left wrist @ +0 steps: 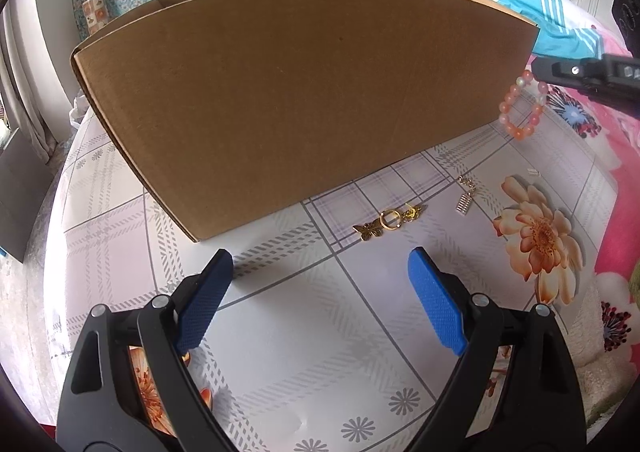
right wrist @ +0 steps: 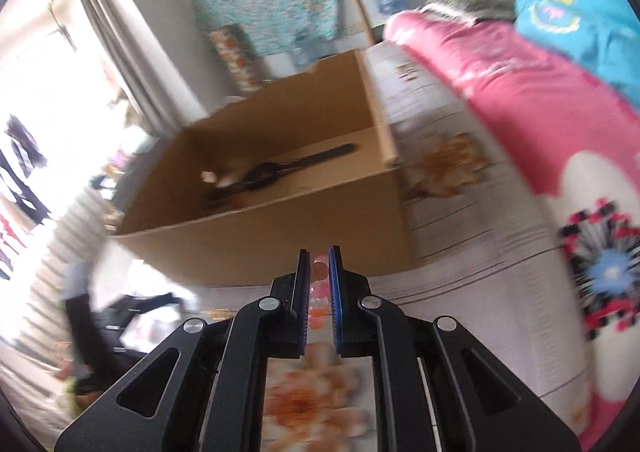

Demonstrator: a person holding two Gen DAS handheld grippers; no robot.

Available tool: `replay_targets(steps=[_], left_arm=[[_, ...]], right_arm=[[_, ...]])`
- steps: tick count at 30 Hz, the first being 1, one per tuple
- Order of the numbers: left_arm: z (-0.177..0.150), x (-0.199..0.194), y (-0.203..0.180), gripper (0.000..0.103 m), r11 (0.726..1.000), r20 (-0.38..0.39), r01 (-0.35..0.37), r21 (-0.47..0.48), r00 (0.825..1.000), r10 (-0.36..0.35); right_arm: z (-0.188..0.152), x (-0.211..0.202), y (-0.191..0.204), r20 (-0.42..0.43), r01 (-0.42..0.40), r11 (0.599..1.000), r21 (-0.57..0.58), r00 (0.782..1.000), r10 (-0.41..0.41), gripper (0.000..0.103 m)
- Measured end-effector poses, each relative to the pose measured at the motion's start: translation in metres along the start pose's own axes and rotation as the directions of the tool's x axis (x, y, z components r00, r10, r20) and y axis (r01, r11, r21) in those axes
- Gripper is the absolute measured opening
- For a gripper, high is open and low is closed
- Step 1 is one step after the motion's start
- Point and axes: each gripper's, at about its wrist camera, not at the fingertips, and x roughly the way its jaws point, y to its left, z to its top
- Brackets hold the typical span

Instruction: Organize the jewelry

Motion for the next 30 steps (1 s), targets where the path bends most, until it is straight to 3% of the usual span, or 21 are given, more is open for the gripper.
replay_targets(steps=[3, 5, 8, 15, 18, 23, 26, 30], left_arm=[[0.001, 0.001, -0.002, 0.085, 1.000, 0.000, -0.002, 0.000, 1.000, 0.002], [0.001, 0.002, -0.003, 0.085, 1.000, -0.002, -0.007, 0.003, 1.000, 0.007], [0.002, 0.002, -0.005, 0.085, 1.000, 0.000, -0.009, 0.002, 1.000, 0.009], [0.002, -0.004, 0.005, 0.085, 0.999, 0.022, 0.005, -0.037, 1.000, -0.004], [0.005, -0.015, 0.001, 0.085, 0.999, 0.057, 0.044, -0.032, 0.997, -0.042], [0.011, -0.024, -0.030, 0.085, 0.989, 0.077, 0.144, 0.040, 0.986, -0.146], [0.016, -0.013, -0.052, 0.084, 0.985, 0.031, 0.151, 0.083, 0.988, -0.154], [0.022, -0.003, -0.074, 0.075, 0.977, 0.011, 0.168, 0.132, 0.985, -0.170]], right_arm=[[-0.002, 0.008, 0.004, -0.012, 0.060, 0.997, -0.048, 0.998, -0.061, 0.010], [-0.004, 0.011, 0.007, -0.029, 0.059, 0.996, -0.061, 0.998, -0.060, 0.011], [-0.009, 0.009, 0.007, -0.031, 0.066, 0.996, -0.067, 0.997, -0.068, 0.024], [-0.029, -0.013, -0.004, -0.051, 0.060, 0.998, -0.015, 0.997, -0.061, 0.025], [-0.042, -0.013, -0.006, -0.080, 0.060, 0.998, 0.007, 0.995, -0.059, 0.027], [-0.058, -0.001, -0.009, -0.133, 0.066, 0.998, 0.024, 0.989, -0.063, 0.028], [-0.060, 0.004, -0.006, -0.137, 0.071, 0.997, 0.006, 0.988, -0.070, 0.028], [-0.060, 0.009, -0.002, -0.135, 0.080, 0.996, -0.050, 0.987, -0.086, 0.028]])
